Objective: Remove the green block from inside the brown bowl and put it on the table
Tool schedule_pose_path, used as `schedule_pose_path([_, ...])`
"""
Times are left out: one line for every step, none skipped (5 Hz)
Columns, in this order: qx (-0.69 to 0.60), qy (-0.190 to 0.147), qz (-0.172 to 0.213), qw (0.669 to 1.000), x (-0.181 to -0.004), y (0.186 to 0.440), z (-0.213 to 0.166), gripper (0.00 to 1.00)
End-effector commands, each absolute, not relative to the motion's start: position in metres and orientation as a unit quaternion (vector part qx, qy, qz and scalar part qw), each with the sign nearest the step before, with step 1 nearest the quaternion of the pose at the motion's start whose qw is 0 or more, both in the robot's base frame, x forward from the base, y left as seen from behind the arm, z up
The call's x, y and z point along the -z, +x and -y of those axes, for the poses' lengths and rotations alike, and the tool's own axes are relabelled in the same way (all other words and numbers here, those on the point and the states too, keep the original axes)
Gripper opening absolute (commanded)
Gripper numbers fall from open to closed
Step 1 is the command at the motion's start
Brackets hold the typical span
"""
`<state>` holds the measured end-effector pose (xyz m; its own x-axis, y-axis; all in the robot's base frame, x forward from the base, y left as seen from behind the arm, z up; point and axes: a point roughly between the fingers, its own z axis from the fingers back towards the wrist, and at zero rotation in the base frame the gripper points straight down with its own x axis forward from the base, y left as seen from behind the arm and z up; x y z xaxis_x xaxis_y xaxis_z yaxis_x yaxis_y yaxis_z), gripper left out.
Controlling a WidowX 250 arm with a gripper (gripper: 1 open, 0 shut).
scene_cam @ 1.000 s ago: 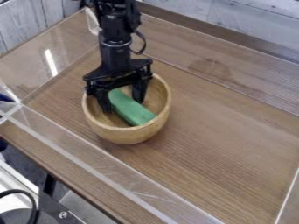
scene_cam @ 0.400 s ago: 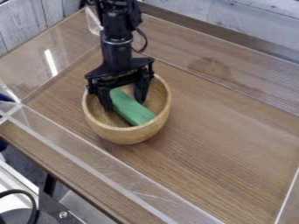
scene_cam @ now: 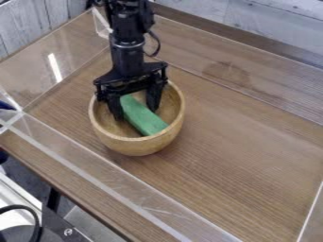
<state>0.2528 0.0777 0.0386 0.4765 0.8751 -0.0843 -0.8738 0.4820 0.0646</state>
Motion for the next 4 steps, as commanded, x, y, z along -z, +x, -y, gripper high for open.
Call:
schedule_pose_path([-0.51,-0.001,-0.029,0.86,-0.05,0.2636,-0.0814,1.0])
schedule_pose_path([-0.511,-0.003,-0.031,0.859,-0.0504,0.2639,-0.0818,1.0])
schedule_pose_path([-0.512,-0.004,-0.031,0.859,-0.0504,0.2641,-0.0823,1.0])
schedule_pose_path([-0.513,-0.006,-0.032,0.858,-0.0508,0.2643,-0.0828,1.0])
